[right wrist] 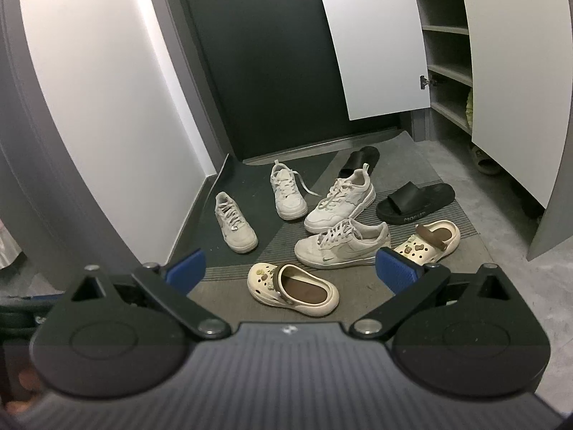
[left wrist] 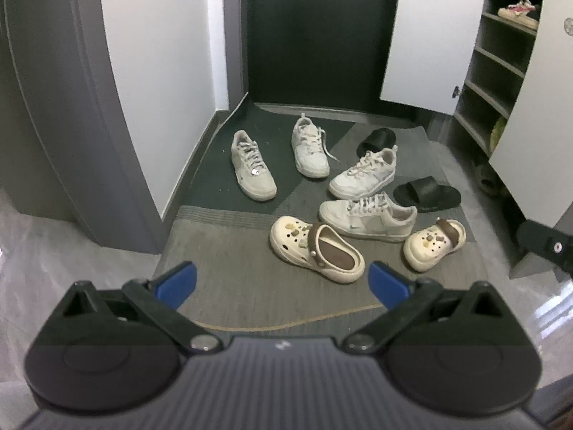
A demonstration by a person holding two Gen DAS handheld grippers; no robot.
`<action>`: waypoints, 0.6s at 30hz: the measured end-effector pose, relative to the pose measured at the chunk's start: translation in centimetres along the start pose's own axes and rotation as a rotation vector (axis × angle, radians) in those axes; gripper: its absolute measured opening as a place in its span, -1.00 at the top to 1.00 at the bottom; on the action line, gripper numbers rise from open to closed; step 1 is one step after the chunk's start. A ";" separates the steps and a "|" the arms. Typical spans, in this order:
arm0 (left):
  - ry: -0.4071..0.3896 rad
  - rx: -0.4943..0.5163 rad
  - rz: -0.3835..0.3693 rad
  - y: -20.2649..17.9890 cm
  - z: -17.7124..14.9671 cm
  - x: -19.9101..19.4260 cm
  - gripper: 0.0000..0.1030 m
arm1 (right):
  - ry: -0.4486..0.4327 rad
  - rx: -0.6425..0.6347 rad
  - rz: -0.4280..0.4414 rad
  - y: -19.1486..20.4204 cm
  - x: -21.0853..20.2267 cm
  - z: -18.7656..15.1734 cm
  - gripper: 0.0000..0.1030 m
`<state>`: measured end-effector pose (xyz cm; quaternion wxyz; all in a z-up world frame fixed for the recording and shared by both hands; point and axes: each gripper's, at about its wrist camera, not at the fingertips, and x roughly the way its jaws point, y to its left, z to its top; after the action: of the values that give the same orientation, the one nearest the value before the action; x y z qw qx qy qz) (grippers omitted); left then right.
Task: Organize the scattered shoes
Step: 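Move both tools toward the cream clogs on the mat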
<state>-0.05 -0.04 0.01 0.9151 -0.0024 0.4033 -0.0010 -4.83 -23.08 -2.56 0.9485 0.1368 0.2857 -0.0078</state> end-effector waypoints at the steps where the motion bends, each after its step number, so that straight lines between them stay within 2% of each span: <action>1: -0.003 0.002 0.003 -0.2 -0.1 -0.2 -1.00 | -0.001 0.002 0.001 0.0 -0.1 0.0 -1.00; 9: -0.021 0.015 0.024 -1.5 -1.2 -1.4 -1.00 | -0.006 0.018 0.005 -0.5 -0.9 0.2 -1.00; 11: -0.012 0.011 0.011 -1.2 -1.3 -1.2 -1.00 | -0.006 0.023 0.006 -0.6 -1.0 0.3 -1.00; 13: 0.029 0.009 -0.002 -0.7 0.3 0.5 -1.00 | -0.007 0.023 0.006 -0.5 -1.0 0.2 -1.00; 18: 0.028 0.012 -0.008 -0.6 0.0 0.6 -1.00 | -0.013 0.025 0.008 -0.5 -1.1 0.1 -1.00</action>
<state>0.41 -0.62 -0.44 0.9093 0.0014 0.4161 -0.0070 -5.79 -23.65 -2.04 0.9485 0.1496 0.2791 -0.0086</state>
